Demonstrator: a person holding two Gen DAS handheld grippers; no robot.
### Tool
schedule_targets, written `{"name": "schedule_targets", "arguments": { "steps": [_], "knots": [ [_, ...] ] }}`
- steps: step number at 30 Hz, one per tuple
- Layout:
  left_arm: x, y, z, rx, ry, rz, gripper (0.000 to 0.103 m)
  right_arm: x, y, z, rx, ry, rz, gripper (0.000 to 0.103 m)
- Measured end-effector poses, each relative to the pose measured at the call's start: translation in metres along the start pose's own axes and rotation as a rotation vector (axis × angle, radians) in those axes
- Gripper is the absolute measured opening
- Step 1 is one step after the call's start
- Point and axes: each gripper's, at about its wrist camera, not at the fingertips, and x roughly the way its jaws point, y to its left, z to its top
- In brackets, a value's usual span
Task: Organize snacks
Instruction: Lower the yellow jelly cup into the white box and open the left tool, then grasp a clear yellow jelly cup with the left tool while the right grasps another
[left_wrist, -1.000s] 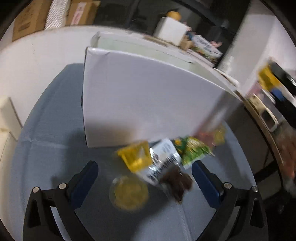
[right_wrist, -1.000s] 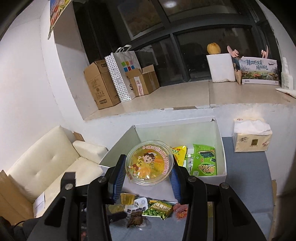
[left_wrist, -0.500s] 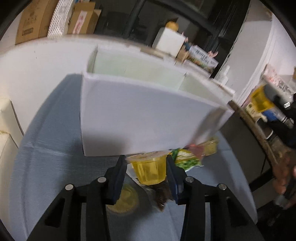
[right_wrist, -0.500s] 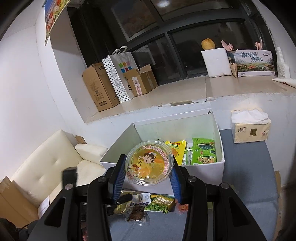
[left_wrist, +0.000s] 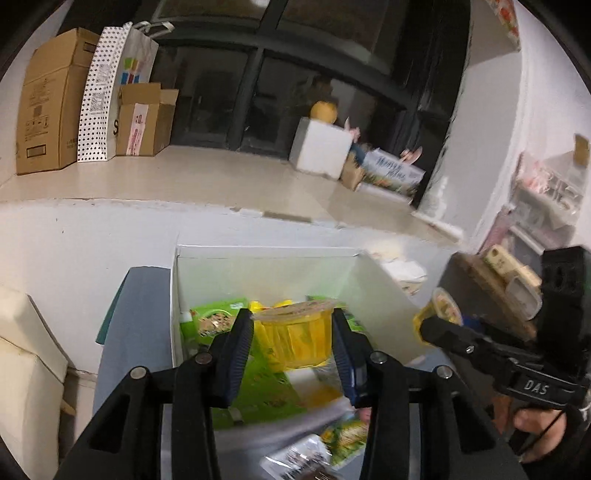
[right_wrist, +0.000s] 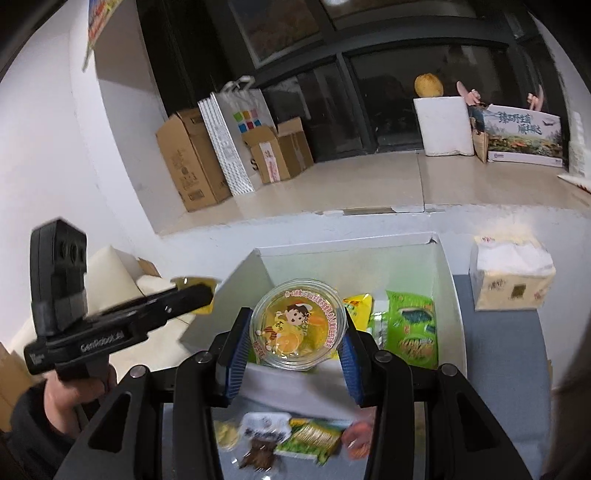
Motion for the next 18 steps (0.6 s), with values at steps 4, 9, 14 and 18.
{"name": "schedule_targets", "arguments": {
  "steps": [4,9,14,18],
  "knots": [
    [0.023,0.003,0.002,-0.013,0.045,0.014,0.05,0.02,-0.011,0.009,0.004,0.028,-0.03,0.048],
    [0.02,0.009,-0.007,-0.033,0.037,0.042,0.103,0.031,-0.032,0.009,0.064,0.05,-0.094,0.103],
    [0.008,0.005,-0.009,-0.009,0.037,0.03,0.103,0.016,-0.05,0.005,0.125,0.022,-0.113,0.103],
    [-0.012,-0.006,-0.016,0.021,0.013,0.016,0.103,-0.005,-0.048,0.0,0.1,0.008,-0.146,0.103]
  ]
}}
